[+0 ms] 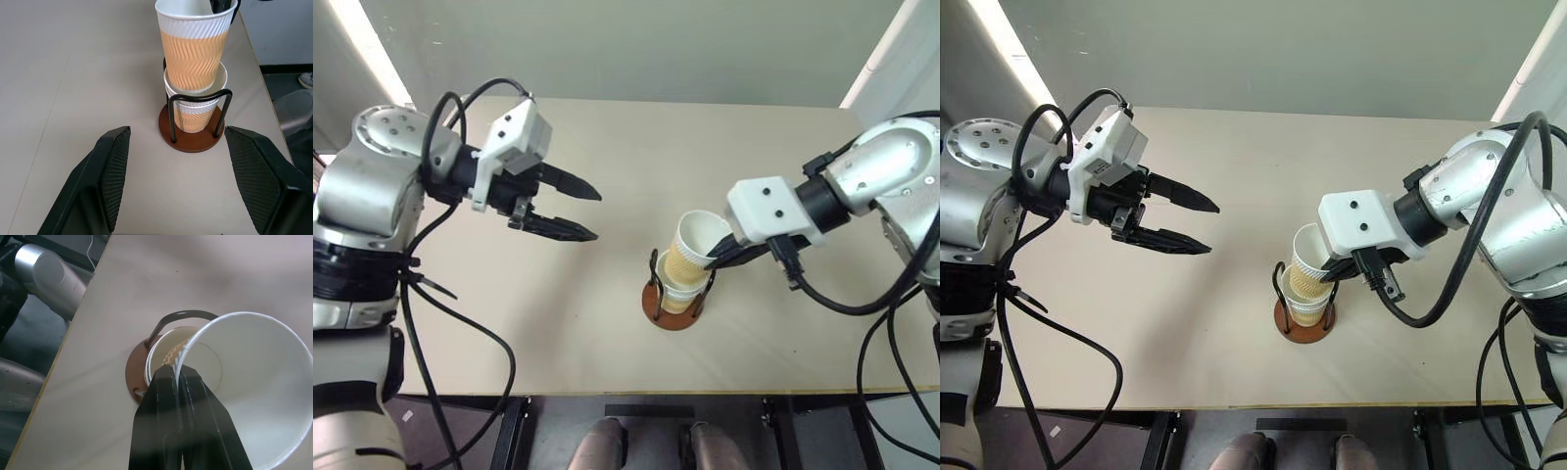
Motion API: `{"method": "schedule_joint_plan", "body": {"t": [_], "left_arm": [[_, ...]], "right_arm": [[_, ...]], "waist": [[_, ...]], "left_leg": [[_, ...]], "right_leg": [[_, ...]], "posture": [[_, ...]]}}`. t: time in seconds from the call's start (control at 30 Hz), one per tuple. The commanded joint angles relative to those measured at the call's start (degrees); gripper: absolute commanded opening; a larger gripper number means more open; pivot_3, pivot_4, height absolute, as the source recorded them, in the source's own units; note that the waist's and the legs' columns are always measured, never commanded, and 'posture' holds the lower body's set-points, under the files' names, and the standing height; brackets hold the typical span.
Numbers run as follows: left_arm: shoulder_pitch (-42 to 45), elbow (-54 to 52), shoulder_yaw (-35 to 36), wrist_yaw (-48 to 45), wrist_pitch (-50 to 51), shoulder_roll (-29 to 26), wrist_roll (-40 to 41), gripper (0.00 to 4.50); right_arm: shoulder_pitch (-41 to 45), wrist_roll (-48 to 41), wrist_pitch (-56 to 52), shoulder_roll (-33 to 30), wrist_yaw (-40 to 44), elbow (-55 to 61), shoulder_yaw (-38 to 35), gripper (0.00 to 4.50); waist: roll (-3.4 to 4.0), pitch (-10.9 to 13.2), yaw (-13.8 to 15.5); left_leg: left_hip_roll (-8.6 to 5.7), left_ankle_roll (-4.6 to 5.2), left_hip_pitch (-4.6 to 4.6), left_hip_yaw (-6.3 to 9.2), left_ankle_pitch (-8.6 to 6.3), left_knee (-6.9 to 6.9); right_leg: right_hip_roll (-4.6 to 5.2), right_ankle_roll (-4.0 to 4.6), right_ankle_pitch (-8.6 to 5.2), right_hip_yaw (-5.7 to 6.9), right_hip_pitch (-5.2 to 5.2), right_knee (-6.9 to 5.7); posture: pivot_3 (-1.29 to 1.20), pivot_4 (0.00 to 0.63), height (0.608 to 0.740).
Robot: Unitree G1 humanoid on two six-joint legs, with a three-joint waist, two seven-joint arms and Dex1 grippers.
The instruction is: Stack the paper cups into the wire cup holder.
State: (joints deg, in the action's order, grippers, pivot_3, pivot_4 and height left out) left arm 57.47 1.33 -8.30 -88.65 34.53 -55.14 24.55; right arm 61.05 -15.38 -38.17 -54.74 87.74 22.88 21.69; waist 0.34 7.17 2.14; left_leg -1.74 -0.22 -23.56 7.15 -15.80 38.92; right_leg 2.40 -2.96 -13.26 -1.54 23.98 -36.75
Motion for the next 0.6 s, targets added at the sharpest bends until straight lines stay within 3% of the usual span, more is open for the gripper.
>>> {"method": "schedule_joint_plan", "body": {"t": [0.03,0.07,0.17,0.43,0.6], "left_arm": [[1.49,-0.28,1.11,0.06,-0.79,-0.06,-0.28,3.31],[1.40,-0.34,1.12,0.13,-0.81,0.02,-0.27,3.31],[1.03,-0.62,1.15,0.43,-0.90,0.15,-0.26,3.31],[0.05,-1.75,1.83,1.37,0.03,-0.12,0.37,3.31],[-0.86,-1.63,2.87,5.41,2.22,0.55,0.53,3.31]], "right_arm": [[1.30,2.00,1.78,0.73,-0.05,1.36,1.53,0.01],[1.47,2.57,2.05,1.17,-0.22,1.30,2.01,0.01],[2.20,3.52,2.61,2.26,-0.21,0.93,2.62,0.58],[6.18,3.37,1.49,5.23,-3.31,-4.53,-1.16,3.31],[5.31,0.87,-3.88,5.34,-9.31,-10.70,-8.50,3.31]], "waist": [[0.00,0.00,-0.02],[0.00,0.00,-0.03],[0.00,0.00,-0.03],[0.00,0.00,-0.10],[0.00,0.00,-0.01]], "left_leg": [[0.00,0.00,0.00,0.00,0.00,0.00],[0.00,0.00,0.00,0.00,0.00,0.00],[0.00,0.00,0.00,0.00,0.00,0.01],[0.00,0.00,-0.01,0.02,0.00,0.00],[-0.02,0.00,-0.05,0.02,0.00,0.02]], "right_leg": [[0.00,0.00,0.00,0.00,0.00,0.00],[0.00,0.00,0.00,0.00,0.00,0.00],[0.00,0.00,0.00,0.00,0.00,0.00],[0.00,0.00,0.00,0.01,0.02,0.02],[0.01,0.00,0.00,0.01,0.02,0.04]], "posture": [[0.00,0.150,0.740],[0.00,0.150,0.740],[0.00,0.150,0.740],[0.00,0.150,0.740],[0.00,0.150,0.740]]}}
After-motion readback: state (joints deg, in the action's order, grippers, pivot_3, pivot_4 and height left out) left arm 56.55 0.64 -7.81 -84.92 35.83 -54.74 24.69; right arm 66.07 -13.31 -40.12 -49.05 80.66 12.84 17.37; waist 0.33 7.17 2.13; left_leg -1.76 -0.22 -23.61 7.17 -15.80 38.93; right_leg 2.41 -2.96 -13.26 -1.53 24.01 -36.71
